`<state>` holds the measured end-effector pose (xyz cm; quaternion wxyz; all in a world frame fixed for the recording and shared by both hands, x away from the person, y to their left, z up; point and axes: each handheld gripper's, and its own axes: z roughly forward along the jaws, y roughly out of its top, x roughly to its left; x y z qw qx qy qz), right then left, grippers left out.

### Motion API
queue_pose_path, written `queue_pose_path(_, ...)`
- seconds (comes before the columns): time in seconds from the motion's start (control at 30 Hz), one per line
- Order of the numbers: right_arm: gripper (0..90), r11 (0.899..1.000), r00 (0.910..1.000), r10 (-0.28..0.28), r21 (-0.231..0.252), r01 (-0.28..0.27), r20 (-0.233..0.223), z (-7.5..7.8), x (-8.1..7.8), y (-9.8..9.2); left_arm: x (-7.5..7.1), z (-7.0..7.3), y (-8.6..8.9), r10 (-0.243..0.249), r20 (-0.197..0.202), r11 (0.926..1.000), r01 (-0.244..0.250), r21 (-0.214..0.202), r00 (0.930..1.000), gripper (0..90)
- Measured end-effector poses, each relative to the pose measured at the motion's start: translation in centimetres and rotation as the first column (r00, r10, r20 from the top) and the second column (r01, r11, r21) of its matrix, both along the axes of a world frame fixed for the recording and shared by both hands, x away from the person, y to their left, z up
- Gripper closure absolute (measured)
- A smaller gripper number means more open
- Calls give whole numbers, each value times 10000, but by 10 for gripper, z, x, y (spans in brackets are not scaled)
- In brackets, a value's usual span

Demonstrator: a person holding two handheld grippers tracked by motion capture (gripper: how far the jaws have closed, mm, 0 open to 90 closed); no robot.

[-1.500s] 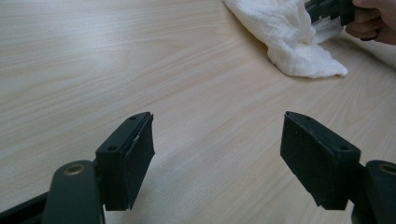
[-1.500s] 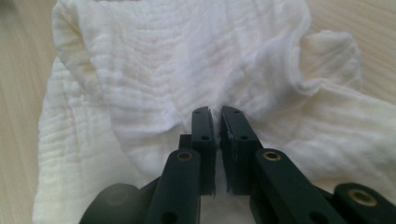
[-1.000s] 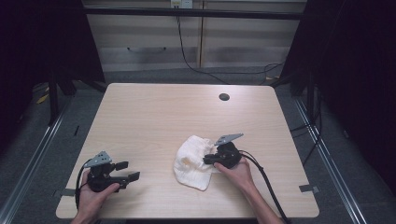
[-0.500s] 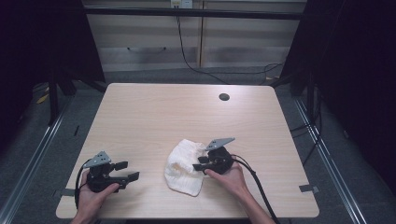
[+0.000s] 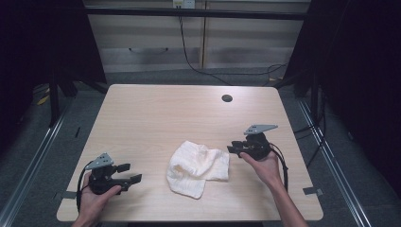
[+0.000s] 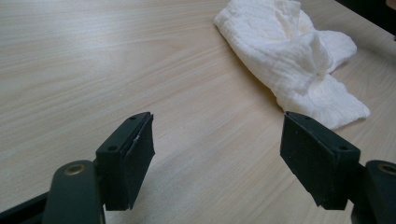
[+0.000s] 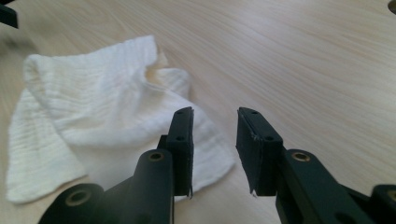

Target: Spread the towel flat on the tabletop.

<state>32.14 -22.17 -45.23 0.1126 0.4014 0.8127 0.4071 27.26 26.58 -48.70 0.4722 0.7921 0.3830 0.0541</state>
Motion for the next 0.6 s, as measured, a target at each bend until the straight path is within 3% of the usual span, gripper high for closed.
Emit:
queue_pose_path(0.2, 675, 10000, 9987, -49, -69, 45, -514, -24, 9, 0, 0, 0, 2, 55, 47, 10000, -55, -38, 10000, 257)
queue_pose_path(0.4, 600, 9997, 9968, 251, -35, -254, -765, -39, 10, 6, 1, 0, 1, 22, 20, 10000, -22, -14, 10000, 257)
queue_pose_path(0.6, 600, 9976, 9961, 260, -619, -312, -840, -48, 12, 13, 0, 0, 1, 44, 42, 10000, -44, -24, 10000, 257)
